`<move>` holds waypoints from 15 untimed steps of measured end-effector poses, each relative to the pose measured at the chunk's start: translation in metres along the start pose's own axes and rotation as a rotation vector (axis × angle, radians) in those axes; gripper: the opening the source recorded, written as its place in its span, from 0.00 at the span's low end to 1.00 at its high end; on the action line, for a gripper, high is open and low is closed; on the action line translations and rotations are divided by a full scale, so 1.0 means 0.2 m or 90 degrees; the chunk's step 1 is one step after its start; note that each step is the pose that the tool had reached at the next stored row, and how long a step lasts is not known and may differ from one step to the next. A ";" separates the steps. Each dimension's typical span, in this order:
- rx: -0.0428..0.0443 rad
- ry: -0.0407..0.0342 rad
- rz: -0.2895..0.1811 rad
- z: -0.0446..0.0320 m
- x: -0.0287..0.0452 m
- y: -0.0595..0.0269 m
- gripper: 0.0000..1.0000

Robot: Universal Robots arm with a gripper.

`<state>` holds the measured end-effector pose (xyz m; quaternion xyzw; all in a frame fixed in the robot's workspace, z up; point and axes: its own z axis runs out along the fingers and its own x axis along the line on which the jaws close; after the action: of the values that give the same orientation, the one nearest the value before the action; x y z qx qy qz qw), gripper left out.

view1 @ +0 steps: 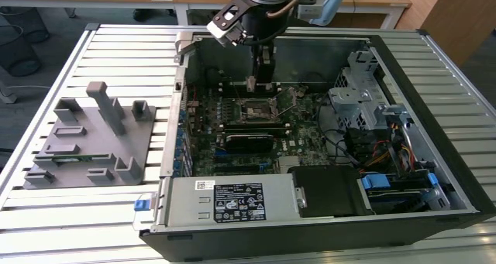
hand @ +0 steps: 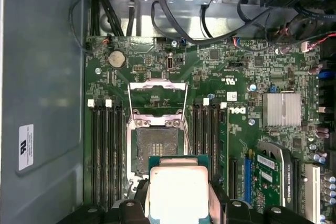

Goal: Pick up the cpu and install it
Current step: 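Place the cpu into insertion slot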

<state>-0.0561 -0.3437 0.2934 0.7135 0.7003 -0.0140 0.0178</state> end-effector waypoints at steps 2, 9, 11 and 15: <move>0.0001 -0.0001 0.000 0.017 0.007 0.003 0.53; -0.0011 -0.0004 -0.027 0.080 0.018 0.010 0.53; -0.0014 -0.0004 -0.033 0.098 0.020 0.011 0.53; -0.0014 -0.0004 -0.033 0.114 0.021 0.011 0.53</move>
<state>-0.0536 -0.3406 0.2704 0.6951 0.7185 -0.0139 0.0184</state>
